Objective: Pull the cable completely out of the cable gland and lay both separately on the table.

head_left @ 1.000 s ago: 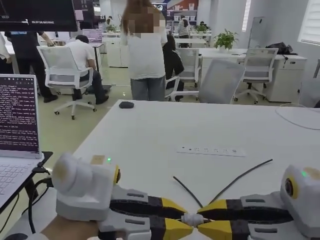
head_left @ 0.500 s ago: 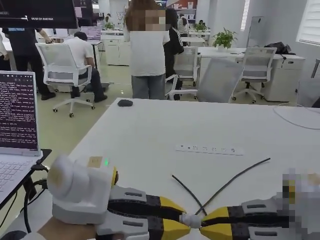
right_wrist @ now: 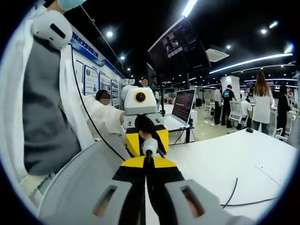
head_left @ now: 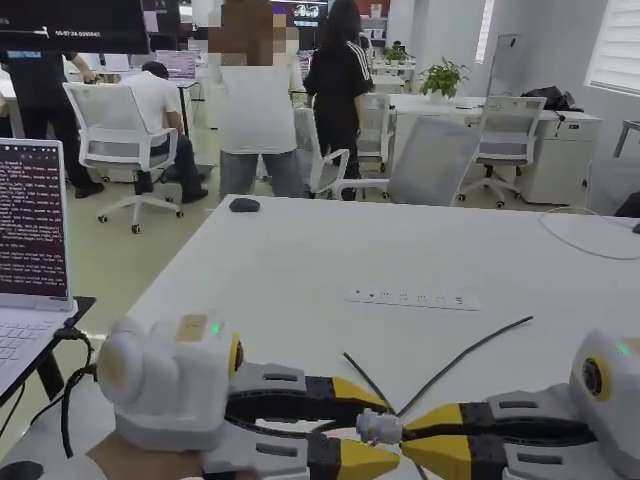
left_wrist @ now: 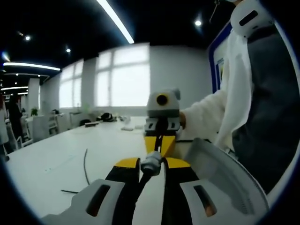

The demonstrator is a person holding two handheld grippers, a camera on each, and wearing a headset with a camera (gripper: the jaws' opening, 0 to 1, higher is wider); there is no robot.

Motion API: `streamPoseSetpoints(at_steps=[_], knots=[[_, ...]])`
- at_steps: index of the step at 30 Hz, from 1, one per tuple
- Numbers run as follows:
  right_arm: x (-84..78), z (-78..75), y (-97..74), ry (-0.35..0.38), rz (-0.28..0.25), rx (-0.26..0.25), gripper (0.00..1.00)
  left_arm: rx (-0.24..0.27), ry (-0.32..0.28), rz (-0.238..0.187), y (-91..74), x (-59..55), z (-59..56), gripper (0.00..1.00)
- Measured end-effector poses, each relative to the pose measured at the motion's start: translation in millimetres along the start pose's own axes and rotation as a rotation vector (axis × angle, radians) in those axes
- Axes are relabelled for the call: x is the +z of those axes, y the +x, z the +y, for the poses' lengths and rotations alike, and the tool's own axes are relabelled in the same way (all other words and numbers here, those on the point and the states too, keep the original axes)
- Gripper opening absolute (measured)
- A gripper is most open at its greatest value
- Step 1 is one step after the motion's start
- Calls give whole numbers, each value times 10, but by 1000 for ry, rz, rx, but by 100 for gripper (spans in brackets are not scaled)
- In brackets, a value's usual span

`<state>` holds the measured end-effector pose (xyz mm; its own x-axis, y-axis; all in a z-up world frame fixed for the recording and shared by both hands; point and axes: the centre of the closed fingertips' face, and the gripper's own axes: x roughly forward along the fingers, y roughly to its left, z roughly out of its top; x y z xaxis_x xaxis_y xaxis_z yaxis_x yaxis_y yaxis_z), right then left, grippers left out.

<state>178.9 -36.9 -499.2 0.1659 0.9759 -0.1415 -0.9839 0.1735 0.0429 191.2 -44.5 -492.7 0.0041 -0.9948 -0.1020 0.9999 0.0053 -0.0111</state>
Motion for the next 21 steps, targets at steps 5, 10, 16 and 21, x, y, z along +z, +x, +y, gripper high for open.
streamPoseSetpoints(at_steps=[5,10,16,21], knots=[[8,-5,-3,-10,-4,1,1,-19,-49,-4,-14,-19,-11,17],[-18,-76,31,-8,13,-12,1,18,-66,9,-30,-44,39,16],[-93,-69,87,-27,53,-2,2,46,-65,35,-62,-119,34,16],[-221,-65,88,-49,92,2,2,69,-81,51,-120,-219,31,16]])
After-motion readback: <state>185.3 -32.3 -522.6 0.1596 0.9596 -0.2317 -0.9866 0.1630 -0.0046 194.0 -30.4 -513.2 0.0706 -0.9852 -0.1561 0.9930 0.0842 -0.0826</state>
